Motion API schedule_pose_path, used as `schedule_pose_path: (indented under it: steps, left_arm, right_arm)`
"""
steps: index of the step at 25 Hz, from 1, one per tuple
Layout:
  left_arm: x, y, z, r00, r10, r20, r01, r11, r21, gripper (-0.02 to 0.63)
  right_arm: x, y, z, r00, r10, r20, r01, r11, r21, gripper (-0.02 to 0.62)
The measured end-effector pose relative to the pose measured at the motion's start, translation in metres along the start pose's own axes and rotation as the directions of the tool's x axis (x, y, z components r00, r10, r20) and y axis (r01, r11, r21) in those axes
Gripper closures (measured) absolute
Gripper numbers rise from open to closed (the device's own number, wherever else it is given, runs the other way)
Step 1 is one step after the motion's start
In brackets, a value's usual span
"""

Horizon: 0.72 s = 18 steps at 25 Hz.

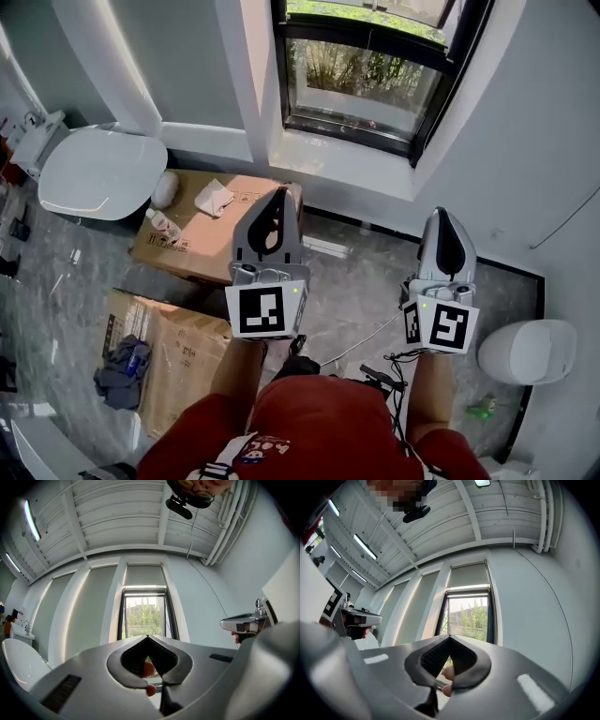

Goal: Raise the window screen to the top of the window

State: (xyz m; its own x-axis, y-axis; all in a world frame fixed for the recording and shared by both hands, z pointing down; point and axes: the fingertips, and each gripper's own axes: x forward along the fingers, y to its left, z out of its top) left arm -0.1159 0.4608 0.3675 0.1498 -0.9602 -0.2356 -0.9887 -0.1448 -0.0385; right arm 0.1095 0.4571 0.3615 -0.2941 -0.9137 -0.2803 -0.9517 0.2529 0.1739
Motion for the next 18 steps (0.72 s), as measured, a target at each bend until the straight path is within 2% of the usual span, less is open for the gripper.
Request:
schedule_pose_path:
  steps: [7, 18]
  left_arm:
    - [0.032, 0.027, -0.008, 0.999, -0.037, 0.004, 0.037, 0.999, -0.031, 0.601]
    - [0.086, 0.027, -0.028, 0.997, -0.077, 0.009, 0.078, 0.997, -0.026, 0.601]
  right_arm:
    - [0.035, 0.012, 0.002, 0.999, -0.042, 0.006, 0.042, 0.999, -0.029, 0.586]
    - [0.076, -0.005, -0.023, 0.996, -0.086, 0.012, 0.086, 0.996, -0.020, 0.586]
